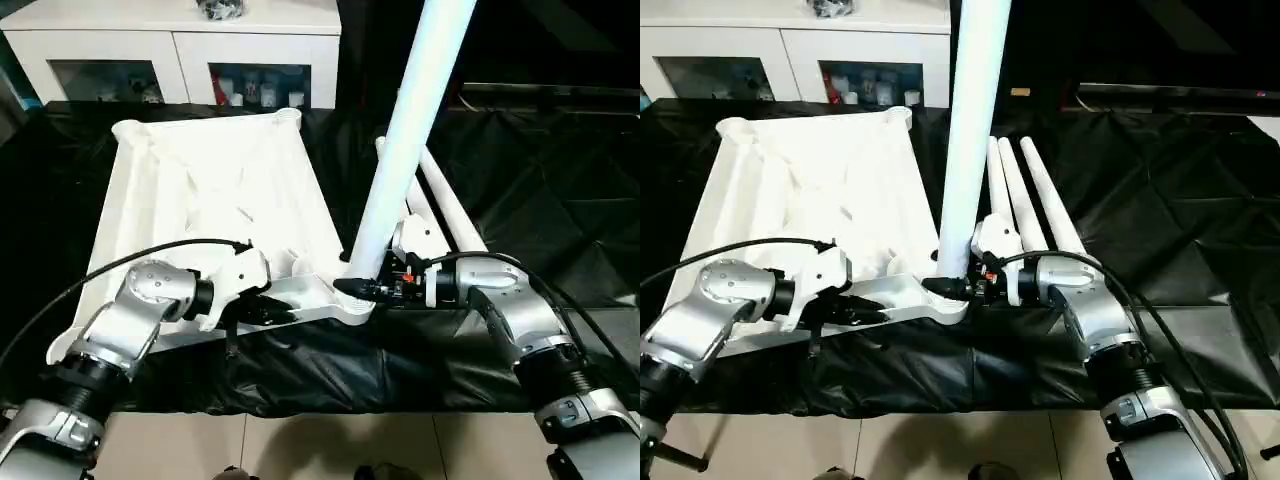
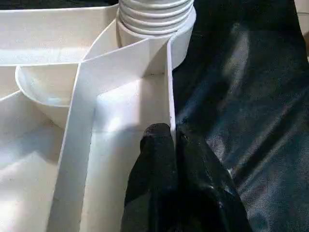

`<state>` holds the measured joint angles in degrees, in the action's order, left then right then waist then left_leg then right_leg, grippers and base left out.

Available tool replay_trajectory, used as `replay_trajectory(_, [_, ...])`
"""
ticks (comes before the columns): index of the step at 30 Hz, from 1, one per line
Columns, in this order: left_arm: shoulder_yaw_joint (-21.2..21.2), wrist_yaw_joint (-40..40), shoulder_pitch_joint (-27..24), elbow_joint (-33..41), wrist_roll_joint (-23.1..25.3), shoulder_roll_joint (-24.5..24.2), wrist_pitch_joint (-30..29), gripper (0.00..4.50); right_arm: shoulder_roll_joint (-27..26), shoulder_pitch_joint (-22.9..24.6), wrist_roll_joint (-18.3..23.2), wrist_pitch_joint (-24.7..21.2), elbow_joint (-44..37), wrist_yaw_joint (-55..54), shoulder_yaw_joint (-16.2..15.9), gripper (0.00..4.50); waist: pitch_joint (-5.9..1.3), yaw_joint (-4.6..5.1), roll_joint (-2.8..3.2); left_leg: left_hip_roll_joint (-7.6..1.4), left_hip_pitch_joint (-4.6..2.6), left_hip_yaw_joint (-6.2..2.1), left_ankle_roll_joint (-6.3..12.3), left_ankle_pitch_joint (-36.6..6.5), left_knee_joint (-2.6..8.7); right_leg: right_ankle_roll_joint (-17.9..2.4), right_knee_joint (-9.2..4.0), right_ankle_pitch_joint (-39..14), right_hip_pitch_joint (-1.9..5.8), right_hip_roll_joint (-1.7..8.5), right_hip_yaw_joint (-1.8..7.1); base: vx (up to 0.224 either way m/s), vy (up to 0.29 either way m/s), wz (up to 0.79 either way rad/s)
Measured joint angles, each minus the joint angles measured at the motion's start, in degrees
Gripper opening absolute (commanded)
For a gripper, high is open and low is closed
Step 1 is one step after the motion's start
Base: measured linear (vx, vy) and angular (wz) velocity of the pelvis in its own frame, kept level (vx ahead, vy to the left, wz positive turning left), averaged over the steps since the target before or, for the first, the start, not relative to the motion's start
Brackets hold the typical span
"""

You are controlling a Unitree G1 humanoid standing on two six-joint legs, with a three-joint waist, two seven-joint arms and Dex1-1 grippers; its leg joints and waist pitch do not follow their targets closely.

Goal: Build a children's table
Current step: Insert table leg to table base

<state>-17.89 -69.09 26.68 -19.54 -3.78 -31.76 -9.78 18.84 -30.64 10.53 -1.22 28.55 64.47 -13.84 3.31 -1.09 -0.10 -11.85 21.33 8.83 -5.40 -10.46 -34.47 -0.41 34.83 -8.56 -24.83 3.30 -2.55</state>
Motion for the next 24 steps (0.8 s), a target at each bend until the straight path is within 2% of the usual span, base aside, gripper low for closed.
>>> replay_trajectory(7, [1.2, 3.4, 0.0, -0.1, 0.1, 0.6, -1.6, 0.00, -2.7, -2.6, -0.6, 1.5, 4.8, -4.8, 0.8, 1.90, 0.41, 0.26, -0.06, 0.01, -0.13, -0.03, 0.00, 0.0, 0.09, 0.0, 0.00, 0.0, 0.00, -0.01, -0.01, 0.000, 0.000, 0.00])
replay_trajectory(10, [2.9, 7.5, -0.1, 0.4, 0.1, 2.5, -4.5, 0.00, -5.2, -5.0, -1.6, 1.8, 8.8, -10.9, 2.1, 1.90, 0.90, 1.05, -0.28, 0.01, -0.18, -0.13, 0.00, 0.0, 0.07, 0.0, -0.02, 0.0, -0.06, 0.01, -0.01, 0.000, 0.000, 0.00])
replay_trajectory(12, [4.4, 12.4, -1.1, 3.2, 0.1, 4.5, -8.2, 0.00, -7.7, -7.8, -1.7, 1.5, 12.9, -17.4, 3.6, 1.90, 1.37, 1.89, -0.16, 0.00, -0.12, -0.36, -0.01, 0.0, 0.08, 0.0, -0.44, 0.0, -0.11, 0.01, -0.32, 0.000, 0.000, 0.00])
replay_trajectory(16, [4.7, 18.4, -2.5, 7.5, 0.3, 7.1, -12.6, 0.00, -9.7, -9.8, -1.8, 1.4, 16.2, -23.0, 5.1, 1.90, 1.49, 2.50, -0.04, -0.03, 0.09, -0.52, -0.01, 0.0, 0.10, -0.4, -0.87, 0.2, -0.14, 0.09, -0.78, 0.000, 0.000, 0.00])
replay_trajectory(17, [5.0, 20.8, -3.3, 9.6, 1.2, 8.2, -14.5, 0.00, -10.3, -10.5, -1.8, 1.4, 17.3, -24.6, 5.7, 1.90, 1.49, 2.48, -0.04, -0.03, 0.07, -0.50, -0.01, 0.0, 0.10, -0.6, -0.85, 0.3, -0.12, 0.11, -0.80, 0.000, 0.000, 0.00])
replay_trajectory(19, [6.5, 29.5, -5.9, 15.6, 4.2, 14.5, -21.4, 0.00, -12.0, -12.6, -1.8, 1.4, 20.5, -29.5, 7.3, 1.90, 1.49, 2.48, -0.04, -0.06, 0.05, -0.37, -0.03, 0.0, 0.09, -0.6, -0.83, 0.4, -0.14, 0.13, -0.85, 0.000, 0.000, 0.00])
replay_trajectory(21, [5.6, 34.9, -7.1, 18.9, 5.7, 19.3, -25.2, 0.00, -12.5, -13.8, -2.2, 1.6, 21.9, -32.2, 8.1, 1.90, 1.47, 2.50, -0.11, -0.07, 0.05, -0.19, -0.20, -0.2, 0.19, -0.6, -0.86, 0.4, -0.17, 0.13, -0.86, 0.028, 0.001, 0.00])
replay_trajectory(24, [5.1, 39.4, -8.0, 20.1, 6.0, 22.0, -25.7, 0.00, -12.8, -14.3, -2.7, 1.8, 22.4, -33.9, 8.5, 1.90, 1.41, 2.00, 0.00, -0.05, -0.08, -0.18, -0.22, -0.2, 0.72, -0.8, -0.84, 0.4, -0.18, 0.09, -1.03, 0.055, -0.013, 0.03])
